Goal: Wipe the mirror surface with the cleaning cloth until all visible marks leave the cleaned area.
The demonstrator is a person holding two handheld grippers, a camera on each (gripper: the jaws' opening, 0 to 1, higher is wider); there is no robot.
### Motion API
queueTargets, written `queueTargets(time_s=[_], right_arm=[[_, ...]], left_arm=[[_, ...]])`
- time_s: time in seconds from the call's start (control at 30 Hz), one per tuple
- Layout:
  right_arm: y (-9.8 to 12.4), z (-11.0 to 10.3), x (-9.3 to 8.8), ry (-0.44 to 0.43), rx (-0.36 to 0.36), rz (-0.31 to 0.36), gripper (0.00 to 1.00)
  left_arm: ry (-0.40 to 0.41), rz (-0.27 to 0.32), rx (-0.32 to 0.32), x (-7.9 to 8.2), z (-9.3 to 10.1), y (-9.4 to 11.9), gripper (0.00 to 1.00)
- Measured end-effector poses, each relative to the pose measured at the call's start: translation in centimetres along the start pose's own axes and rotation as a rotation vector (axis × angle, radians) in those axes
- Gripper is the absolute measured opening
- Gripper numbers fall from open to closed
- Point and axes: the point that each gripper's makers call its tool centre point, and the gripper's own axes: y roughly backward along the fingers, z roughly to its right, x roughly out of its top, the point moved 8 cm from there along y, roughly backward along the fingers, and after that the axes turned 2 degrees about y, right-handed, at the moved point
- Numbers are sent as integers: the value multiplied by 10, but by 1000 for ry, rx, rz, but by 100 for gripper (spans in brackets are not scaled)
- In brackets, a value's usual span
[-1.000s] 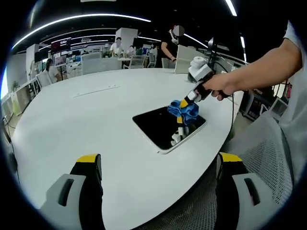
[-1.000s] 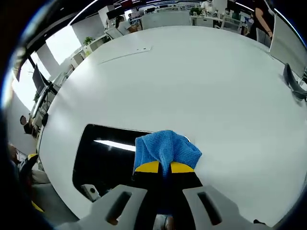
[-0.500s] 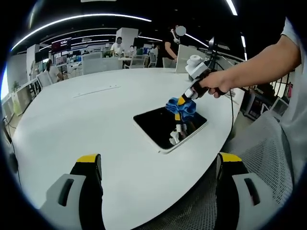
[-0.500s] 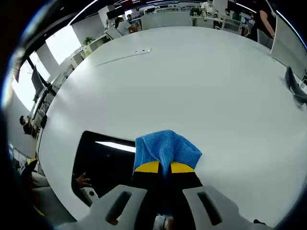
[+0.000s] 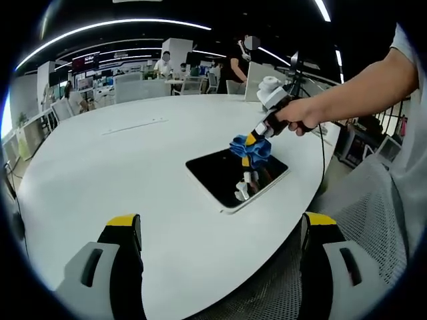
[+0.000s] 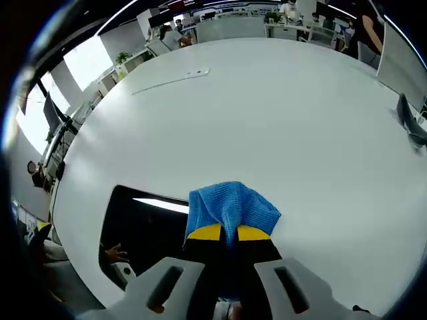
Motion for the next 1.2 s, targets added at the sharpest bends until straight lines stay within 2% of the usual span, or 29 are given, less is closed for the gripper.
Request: queueTargets(time_s=[0.6, 0.77, 0.87, 1.2], right_arm=[[-1, -1, -1, 7, -3, 9, 0], [-1, 1, 1, 10, 22, -5, 0], [6, 1, -1, -1, 46, -10, 1], [48, 5, 18, 9, 58, 85, 1]], left_arm=[[-8, -6, -6, 0, 1, 0, 99], [-10, -5, -7, 0, 1, 0, 99], [-9, -5, -6, -1, 1, -1, 99], [-9, 0, -13, 0, 2, 0, 99]])
